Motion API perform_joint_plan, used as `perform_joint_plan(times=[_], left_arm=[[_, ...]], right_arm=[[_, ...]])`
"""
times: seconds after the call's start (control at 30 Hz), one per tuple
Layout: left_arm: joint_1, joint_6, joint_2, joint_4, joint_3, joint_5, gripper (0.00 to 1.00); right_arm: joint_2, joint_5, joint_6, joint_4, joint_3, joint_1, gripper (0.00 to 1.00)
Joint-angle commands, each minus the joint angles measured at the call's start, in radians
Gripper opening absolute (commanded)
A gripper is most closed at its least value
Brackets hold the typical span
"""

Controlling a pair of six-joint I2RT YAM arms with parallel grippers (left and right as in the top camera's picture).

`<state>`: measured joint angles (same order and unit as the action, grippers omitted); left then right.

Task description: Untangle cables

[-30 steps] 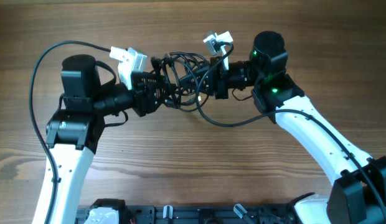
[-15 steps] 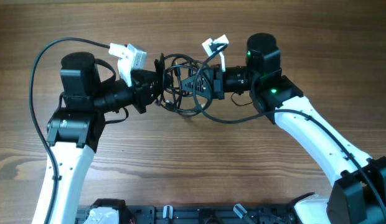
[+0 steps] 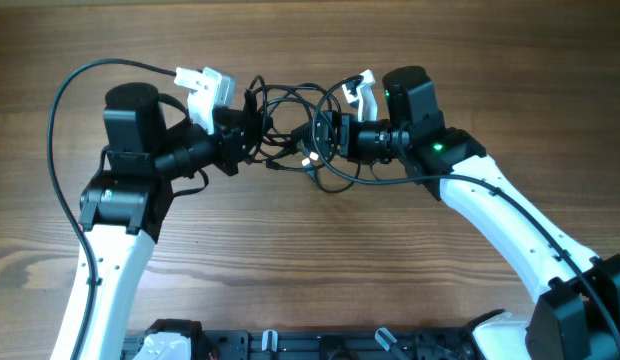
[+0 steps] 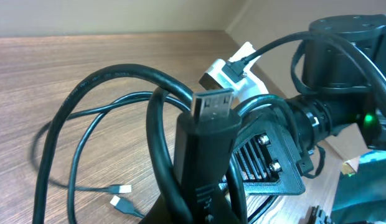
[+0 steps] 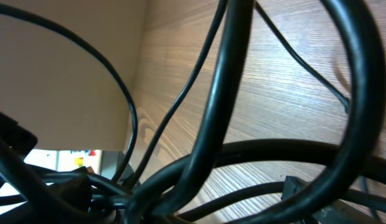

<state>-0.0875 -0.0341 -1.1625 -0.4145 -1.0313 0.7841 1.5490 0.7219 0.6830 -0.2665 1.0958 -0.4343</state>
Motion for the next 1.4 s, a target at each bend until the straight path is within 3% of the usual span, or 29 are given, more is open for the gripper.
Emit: perform_joint_plan(times=[0.0,0.23,0.57,0.67,0.9,0.97,1.03,1.17,1.23,1.37], left_arm=[[0.007,-0.114,0.016,0.021,-0.017,-0.167,0.04],[0.007,-0.210,0.016,-0.008,-0.017,-0.385,0.04],[0.007,-0.409,0.016,-0.079,-0.017,-0.690,0.04],[0.007,-0.419,0.016,-0.100,-0.017,-0.734,0.10],[0.007,-0.419,0.016,-0.143,-0.017,-0.846,0.44],[0.007,-0.419,0.016,-0.145,-0.017,-0.846,0.40],[0.007,-0.420,0.016,-0.145,-0.017,-0.845,0.43],[0.007,-0.419,0.016,-0.158,-0.017,-0.795,0.81],[0.007,-0.418,0.016,-0.183,-0.017,-0.789,0.94],[0.007,-0.415,0.016,-0.223,-0.017,-0.789,1.00]], right_arm=[[0.005,-0.209,0.016,-0.085,-0.008,0.017,0.99],[0.005,-0.349,0.062,-0.208,-0.008,0.017,1.00],[0.005,-0.348,0.060,-0.216,-0.008,0.017,1.00],[0.005,-0.348,0.060,-0.217,-0.008,0.017,1.00],[0.005,-0.348,0.060,-0.217,-0.008,0.017,1.00],[0.005,-0.348,0.060,-0.216,-0.008,0.017,1.00],[0.005,-0.348,0.060,-0.217,-0.008,0.017,1.00],[0.005,-0.316,0.048,-0.205,-0.008,0.017,1.00],[0.005,-0.241,-0.011,-0.166,-0.008,0.017,1.00],[0.005,0.073,-0.173,-0.026,-0.008,0.017,1.00]])
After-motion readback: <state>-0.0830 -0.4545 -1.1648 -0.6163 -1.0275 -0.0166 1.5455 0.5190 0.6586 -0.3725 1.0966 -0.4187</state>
